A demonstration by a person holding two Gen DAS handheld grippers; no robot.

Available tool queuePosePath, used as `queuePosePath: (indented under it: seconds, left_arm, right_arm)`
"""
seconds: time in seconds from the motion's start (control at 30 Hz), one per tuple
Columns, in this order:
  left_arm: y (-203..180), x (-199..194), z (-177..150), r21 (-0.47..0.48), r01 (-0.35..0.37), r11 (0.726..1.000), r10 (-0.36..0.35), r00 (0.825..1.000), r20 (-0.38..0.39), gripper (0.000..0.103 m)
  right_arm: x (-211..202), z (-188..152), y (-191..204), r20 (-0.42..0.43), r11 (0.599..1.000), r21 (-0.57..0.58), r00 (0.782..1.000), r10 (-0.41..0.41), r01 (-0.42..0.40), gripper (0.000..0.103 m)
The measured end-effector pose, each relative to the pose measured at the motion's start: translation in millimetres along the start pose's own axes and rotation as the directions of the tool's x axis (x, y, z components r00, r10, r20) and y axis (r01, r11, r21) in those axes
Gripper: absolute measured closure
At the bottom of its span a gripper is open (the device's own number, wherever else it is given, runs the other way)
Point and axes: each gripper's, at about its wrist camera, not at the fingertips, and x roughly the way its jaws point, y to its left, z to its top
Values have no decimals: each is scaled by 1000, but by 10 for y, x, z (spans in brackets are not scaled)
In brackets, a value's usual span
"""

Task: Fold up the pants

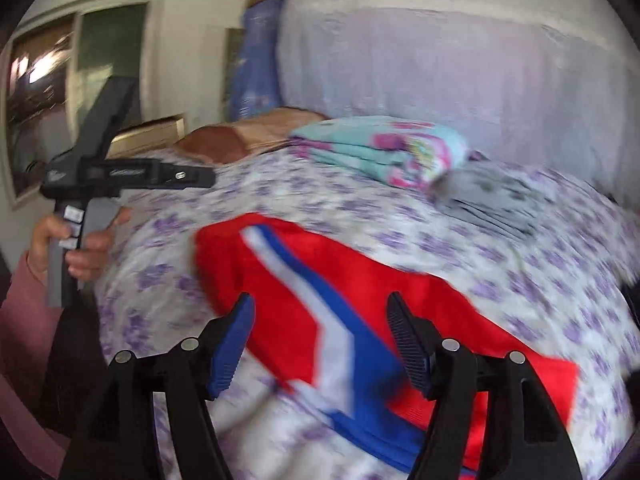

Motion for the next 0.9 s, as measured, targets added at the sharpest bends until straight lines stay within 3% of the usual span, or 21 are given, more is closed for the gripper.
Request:
queuePosePath:
  seconds: [0.1,0.23,0.4,0.53,0.63,0.7,0.8,0.9]
  left_arm:
    - [453,-65,-63,-99,-27,995,26,1000,-16,10]
    - [725,-46,-139,-146,-25,989,18,999,-49,10]
    - [901,13,-176,-183,6,983,-18,998,-65,10]
    - [1018,81,-170,-224,44,974,-66,994,-90,10]
    - [1080,132,-162,-252,83,964,-113,988,-110,10]
    - [1089,173,-153,-265,110,958,-147,981,-124,10]
    - [1060,230,-129,-275,170,946,-215,966,-143,10]
    - [1009,301,-105,-323,279,905,-342,926,-160,8]
  right_arm:
    - [231,158,464,-19,991,-127,999,42,-44,34]
    - [589,246,961,-78,951,-306,997,15,-38,35]
    - [944,261,1271,-125,876,-480,985,-120,46,36]
    - [1164,246,1342,-201,857,-515,969,-144,20,37]
    - [1296,210,1390,-211,845,-533,960,-184,45,58]
    - [1323,184,1401,-206,839,-539,954,-217,74,78]
    - [1192,156,1406,-127,829,-538,958,-259,152,88]
    - [1018,173,1324,-87,874,-452,966,-243,179,89]
